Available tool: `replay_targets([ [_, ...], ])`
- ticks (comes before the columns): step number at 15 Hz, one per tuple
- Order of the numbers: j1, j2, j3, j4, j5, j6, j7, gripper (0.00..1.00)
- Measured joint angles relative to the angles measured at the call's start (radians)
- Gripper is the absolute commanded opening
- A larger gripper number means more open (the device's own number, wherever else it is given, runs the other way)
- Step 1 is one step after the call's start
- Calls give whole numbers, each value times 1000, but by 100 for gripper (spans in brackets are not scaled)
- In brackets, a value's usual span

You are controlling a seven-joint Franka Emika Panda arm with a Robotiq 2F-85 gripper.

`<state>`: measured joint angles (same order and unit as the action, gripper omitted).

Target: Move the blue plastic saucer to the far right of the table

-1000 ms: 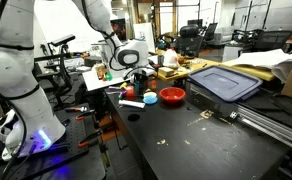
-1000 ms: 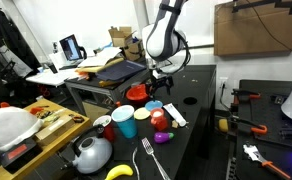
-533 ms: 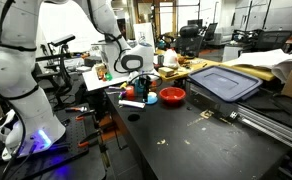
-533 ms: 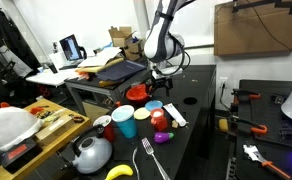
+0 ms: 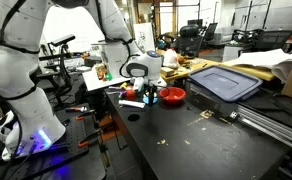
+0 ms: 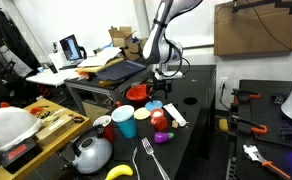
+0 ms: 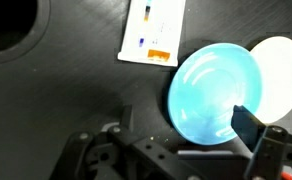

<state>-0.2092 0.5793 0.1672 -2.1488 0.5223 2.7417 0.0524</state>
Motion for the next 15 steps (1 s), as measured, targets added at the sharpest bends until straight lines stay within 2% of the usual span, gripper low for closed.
replay_targets([
  [5, -74, 49, 81, 47, 77, 0, -147, 100],
  [6, -86, 54, 93, 51, 90, 0, -173, 93],
  [7, -97, 58, 104, 55, 103, -1, -200, 74],
  [11, -138, 80, 136, 68, 158, -7, -311, 43],
  [15, -153, 101, 141, 79, 193, -22, -391, 13],
])
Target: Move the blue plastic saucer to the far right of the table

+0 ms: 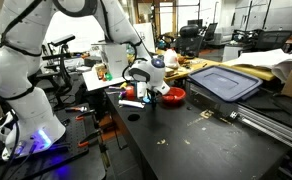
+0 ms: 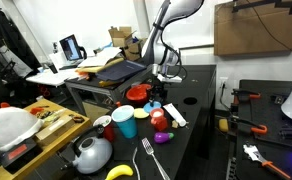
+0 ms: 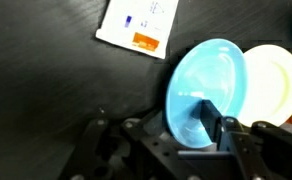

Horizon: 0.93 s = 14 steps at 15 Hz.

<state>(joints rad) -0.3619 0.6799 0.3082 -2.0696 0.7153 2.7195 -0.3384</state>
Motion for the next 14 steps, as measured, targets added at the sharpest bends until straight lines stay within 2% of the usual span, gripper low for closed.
replay_targets([
  [3, -5, -1, 8, 15, 26, -30, -44, 2],
  [4, -6, -2, 9, 17, 37, -37, -58, 6],
  [9, -13, -28, 8, 15, 105, -79, -148, 3],
  [14, 0, -86, -20, -33, 136, -93, -169, 3],
])
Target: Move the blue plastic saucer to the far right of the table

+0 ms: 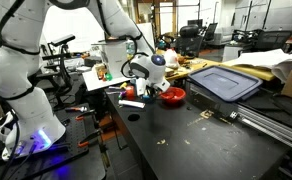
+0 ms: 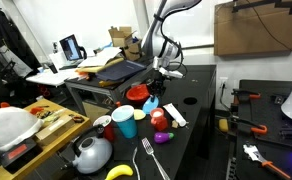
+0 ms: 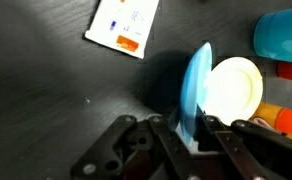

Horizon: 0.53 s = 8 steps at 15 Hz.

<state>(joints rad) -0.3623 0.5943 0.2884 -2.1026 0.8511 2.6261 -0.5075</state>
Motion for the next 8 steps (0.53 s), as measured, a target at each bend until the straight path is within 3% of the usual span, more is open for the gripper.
replay_targets([
  [8, 69, -135, -103, -136, 0, 0, 5, 3],
])
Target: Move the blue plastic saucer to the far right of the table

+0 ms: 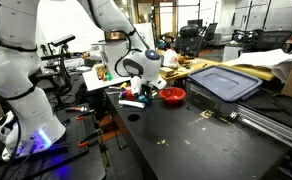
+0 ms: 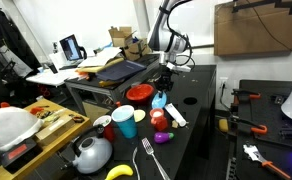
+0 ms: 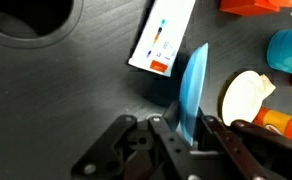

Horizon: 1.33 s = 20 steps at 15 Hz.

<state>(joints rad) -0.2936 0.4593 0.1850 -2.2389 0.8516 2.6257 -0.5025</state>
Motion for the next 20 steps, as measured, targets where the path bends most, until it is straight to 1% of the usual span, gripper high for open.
replay_targets([
  [3, 35, -56, -50, -50, -6, 1, 25, 3],
  [9, 92, -169, -138, -128, -33, 13, 140, 3],
  [16, 100, -263, -221, -157, -72, 14, 260, 3],
  [20, 99, -294, -271, -158, -124, 14, 336, 3],
])
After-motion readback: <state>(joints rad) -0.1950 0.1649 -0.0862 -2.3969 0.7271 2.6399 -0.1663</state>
